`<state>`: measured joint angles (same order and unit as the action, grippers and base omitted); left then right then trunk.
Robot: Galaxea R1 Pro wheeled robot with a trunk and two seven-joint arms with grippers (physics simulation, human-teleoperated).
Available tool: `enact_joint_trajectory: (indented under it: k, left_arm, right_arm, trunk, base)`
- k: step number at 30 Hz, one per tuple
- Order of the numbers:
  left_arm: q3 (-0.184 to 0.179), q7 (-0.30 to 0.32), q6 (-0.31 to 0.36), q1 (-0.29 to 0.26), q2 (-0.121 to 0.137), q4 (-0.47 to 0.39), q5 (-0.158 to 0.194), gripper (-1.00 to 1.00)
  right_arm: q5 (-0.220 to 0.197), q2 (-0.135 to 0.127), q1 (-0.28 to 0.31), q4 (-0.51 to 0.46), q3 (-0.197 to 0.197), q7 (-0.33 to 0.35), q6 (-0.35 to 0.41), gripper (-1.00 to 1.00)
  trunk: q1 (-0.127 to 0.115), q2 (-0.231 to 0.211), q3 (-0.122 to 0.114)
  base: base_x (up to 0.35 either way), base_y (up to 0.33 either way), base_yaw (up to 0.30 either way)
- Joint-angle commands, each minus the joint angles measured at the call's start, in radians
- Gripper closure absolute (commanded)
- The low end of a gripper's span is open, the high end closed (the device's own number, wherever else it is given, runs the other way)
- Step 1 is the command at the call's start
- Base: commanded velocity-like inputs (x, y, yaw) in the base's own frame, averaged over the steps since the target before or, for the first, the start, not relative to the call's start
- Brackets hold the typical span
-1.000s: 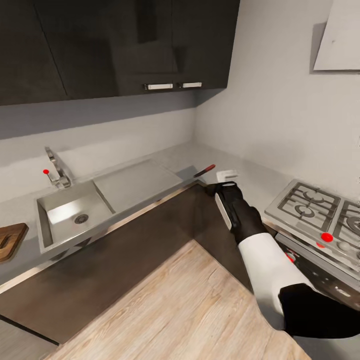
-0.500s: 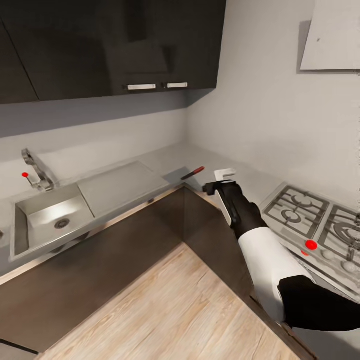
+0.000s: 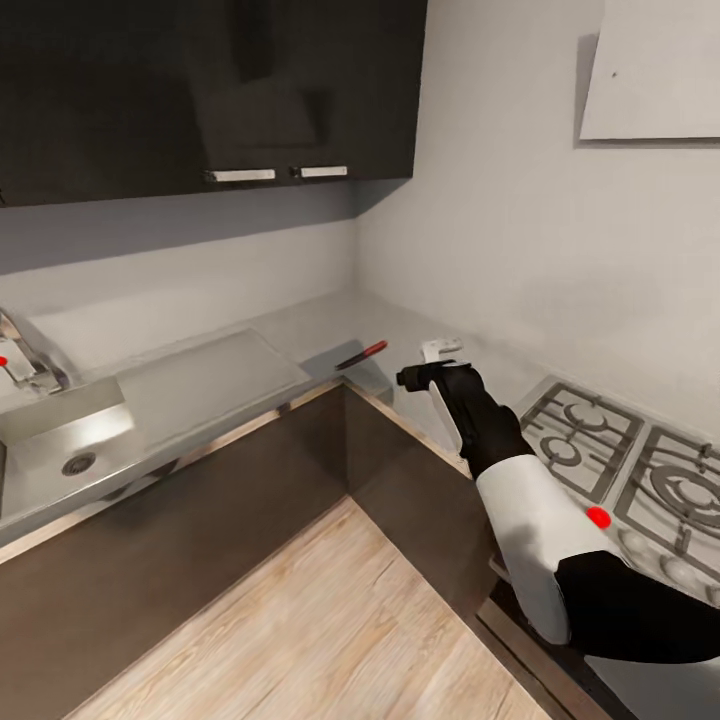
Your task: In the kitchen, take the Vidalia onion out of the sink, dice it on the chopping board with the paring knife, put the diced onion into the bowl on the countertop, then place both the paring knife and the chopping board into the sink.
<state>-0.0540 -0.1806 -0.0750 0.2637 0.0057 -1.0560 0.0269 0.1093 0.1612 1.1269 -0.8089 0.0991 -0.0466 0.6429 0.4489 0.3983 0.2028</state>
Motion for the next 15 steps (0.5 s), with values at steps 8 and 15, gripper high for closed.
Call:
enact_joint_trajectory:
  k: [8, 15]
  left_arm:
    - [-0.003, -0.006, -0.002, 0.0, 0.001, 0.004, 0.003, -1.0]
    - [-0.003, -0.007, -0.002, 0.0, 0.001, 0.008, 0.004, -1.0]
  right_arm:
    - [0.01, -0.001, 0.001, 0.02, 0.002, 0.051, -0.008, -1.0]
    - [0.01, -0.002, 0.001, 0.049, 0.002, 0.053, -0.009, -1.0]
  trunk:
    - [0.001, 0.002, 0.002]
    - [0.001, 0.002, 0.002]
  base:
    - [0.309, -0.053, 0.0]
    - [0.322, 0.042, 0.0]
